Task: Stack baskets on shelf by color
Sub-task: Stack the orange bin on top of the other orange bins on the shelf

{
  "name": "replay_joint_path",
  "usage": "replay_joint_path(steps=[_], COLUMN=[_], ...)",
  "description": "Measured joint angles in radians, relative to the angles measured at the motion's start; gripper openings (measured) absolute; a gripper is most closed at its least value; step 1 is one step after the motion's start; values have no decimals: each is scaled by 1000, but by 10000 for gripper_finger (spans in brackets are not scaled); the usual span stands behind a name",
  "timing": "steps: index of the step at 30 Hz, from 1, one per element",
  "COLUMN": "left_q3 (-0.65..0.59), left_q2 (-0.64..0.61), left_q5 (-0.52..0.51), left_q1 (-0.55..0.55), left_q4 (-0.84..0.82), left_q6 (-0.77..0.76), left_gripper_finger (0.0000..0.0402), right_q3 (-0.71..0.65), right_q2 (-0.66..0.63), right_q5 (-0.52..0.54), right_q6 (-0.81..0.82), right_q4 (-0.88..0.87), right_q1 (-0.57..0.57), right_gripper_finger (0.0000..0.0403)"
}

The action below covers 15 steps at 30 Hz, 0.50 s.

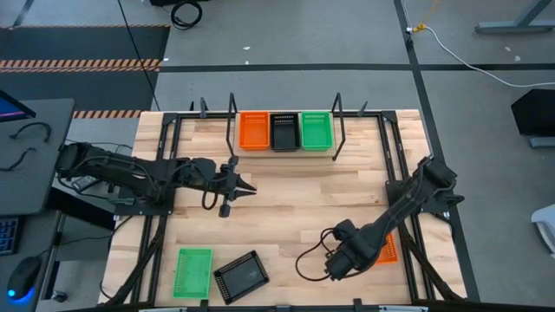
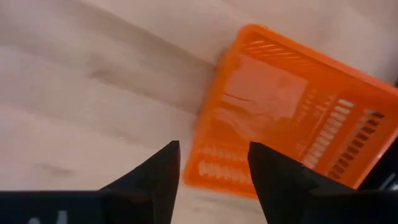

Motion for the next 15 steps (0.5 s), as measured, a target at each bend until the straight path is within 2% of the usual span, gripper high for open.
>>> replay_joint_path(steps=[9, 15], left_q3=[-1, -1], left_q2=[0, 0], left_q5=[23, 42], left_q1=[0, -5], left_q4=[-46, -52], left_q6=[-113, -174], left_gripper_finger=[49, 42], right_q3=[-118, -206], right_q2=[1, 0], right_q5=[-7, -41], right_q6=[-85, -167], right_q4=[125, 188], right_q1=[-22, -28], right_gripper_finger=[190, 165])
